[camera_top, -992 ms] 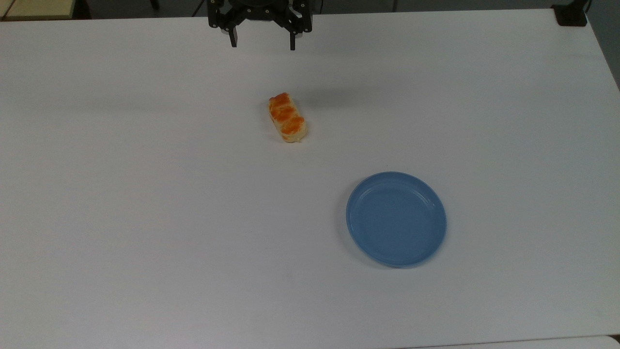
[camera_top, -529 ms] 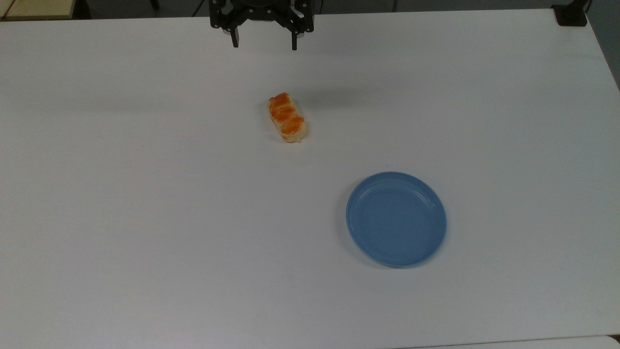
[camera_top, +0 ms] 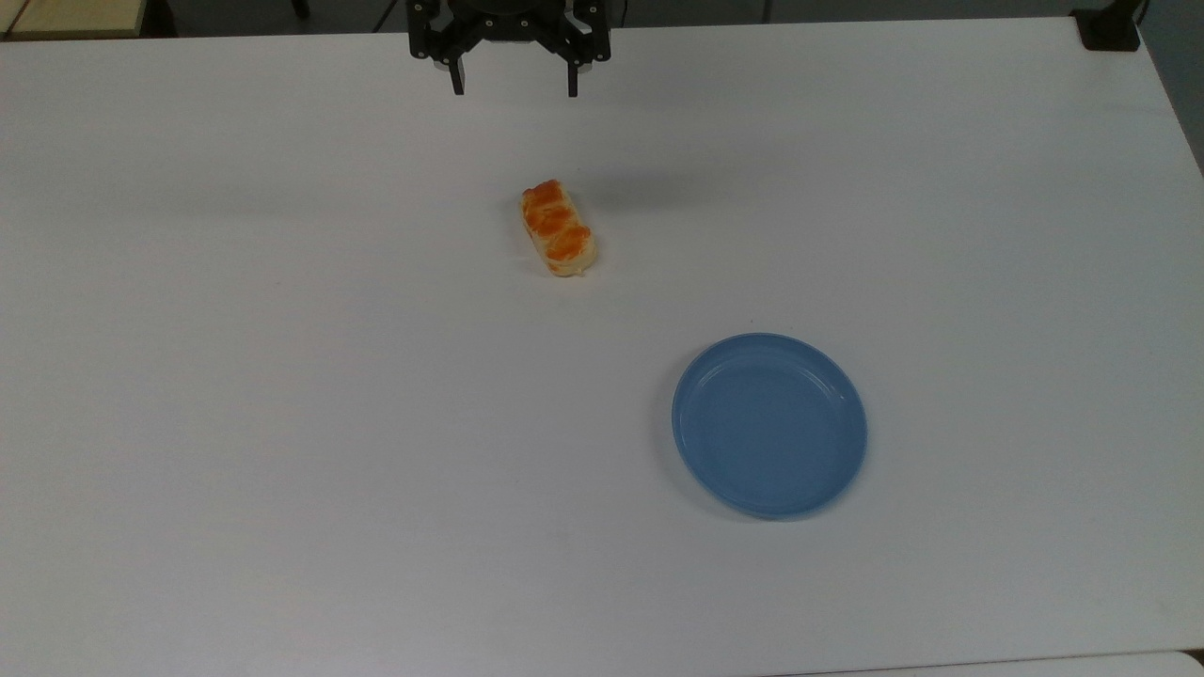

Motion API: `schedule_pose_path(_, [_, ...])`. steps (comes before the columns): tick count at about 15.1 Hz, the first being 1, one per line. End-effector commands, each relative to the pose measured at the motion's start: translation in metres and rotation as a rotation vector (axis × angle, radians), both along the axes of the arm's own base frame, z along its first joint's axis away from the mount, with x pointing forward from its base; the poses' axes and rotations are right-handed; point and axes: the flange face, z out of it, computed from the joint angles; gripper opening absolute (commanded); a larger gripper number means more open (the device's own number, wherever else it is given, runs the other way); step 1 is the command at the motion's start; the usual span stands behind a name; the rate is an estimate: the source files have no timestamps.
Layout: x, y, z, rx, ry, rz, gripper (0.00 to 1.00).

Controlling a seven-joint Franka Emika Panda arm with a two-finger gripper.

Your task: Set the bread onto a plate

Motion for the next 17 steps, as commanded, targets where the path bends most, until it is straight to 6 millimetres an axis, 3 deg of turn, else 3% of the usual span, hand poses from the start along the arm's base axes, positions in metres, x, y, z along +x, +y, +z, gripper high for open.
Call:
schedule_pose_path(1, [-0.002, 0.004, -0.001, 0.024, 0.014, 0.014, 1.0])
schedule_pose_path(6, [-0.001, 0.005, -0.005, 0.024, 0.02, 0.029, 1.0])
schedule_pose_path(8, [-0.001, 0.008, -0.016, 0.022, 0.043, 0.058, 1.0])
schedule_pose_path(10, [-0.002, 0.015, -0.036, 0.011, 0.083, 0.092, 1.0])
schedule_pose_path(13, [-0.004, 0.033, -0.083, -0.033, 0.13, 0.166, 1.0])
schedule_pose_path(17, [0.006, 0.041, -0.143, -0.076, 0.116, 0.203, 1.0])
